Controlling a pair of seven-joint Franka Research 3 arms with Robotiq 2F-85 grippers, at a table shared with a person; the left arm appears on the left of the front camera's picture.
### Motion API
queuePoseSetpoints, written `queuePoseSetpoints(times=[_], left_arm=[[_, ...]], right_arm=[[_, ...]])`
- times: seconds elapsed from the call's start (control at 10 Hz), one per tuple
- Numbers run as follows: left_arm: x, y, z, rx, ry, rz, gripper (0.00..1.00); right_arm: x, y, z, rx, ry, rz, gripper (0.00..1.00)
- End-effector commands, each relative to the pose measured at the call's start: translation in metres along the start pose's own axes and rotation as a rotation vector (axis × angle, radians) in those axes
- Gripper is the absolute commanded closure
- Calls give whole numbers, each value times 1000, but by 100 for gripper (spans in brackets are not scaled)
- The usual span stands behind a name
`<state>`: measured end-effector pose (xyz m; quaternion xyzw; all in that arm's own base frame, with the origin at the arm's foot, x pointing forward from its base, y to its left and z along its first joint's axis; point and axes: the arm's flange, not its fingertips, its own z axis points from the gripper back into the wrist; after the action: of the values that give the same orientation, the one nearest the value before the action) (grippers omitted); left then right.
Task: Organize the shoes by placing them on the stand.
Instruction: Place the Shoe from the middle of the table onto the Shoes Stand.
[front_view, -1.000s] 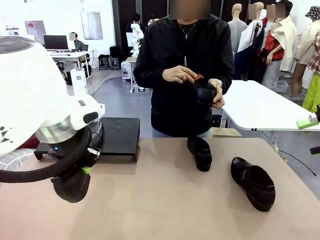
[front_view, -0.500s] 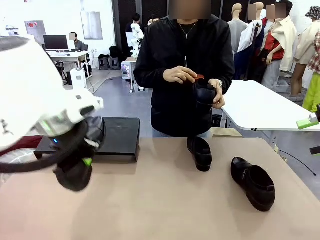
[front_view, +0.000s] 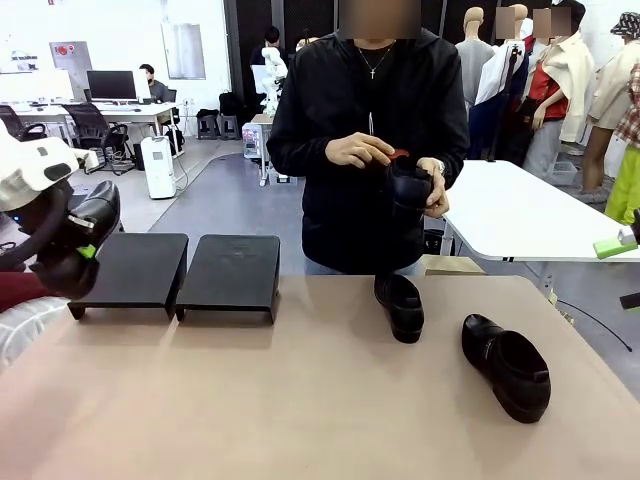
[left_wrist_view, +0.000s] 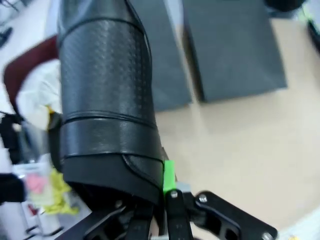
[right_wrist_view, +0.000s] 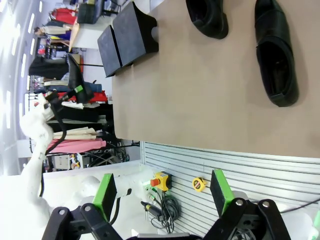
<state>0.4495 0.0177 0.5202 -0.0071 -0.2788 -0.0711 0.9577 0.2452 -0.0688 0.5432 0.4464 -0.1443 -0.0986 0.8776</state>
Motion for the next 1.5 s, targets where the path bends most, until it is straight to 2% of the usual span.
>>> queuePoseSetpoints(times=[0.0, 0.2, 0.3, 0.4, 0.5, 0.7, 0.8, 1.0, 1.4], left_arm=[[47, 25, -13, 72, 55, 8, 100], [62, 51, -33, 39, 132, 24, 100], [68, 56, -38, 72, 146, 121, 100], [66, 56, -18, 56, 130, 253, 100], [57, 58, -47, 59, 131, 68, 100], [57, 58, -47, 59, 131, 68, 100], [59, 59, -45, 56, 159, 123, 100], [80, 56, -73, 84, 35, 79, 100], [102, 49, -128, 166, 88, 109, 100]], right_arm=[[2, 4, 1, 32, -5, 9, 0], [2, 4, 1, 32, -5, 9, 0], [2, 4, 1, 32, -5, 9, 0], [2, 4, 1, 32, -5, 9, 0], [2, 4, 1, 32, -5, 9, 0], [2, 4, 1, 32, -5, 9, 0], [2, 4, 1, 32, -5, 9, 0], [2, 4, 1, 32, -5, 9, 0], [2, 4, 1, 32, -5, 9, 0]])
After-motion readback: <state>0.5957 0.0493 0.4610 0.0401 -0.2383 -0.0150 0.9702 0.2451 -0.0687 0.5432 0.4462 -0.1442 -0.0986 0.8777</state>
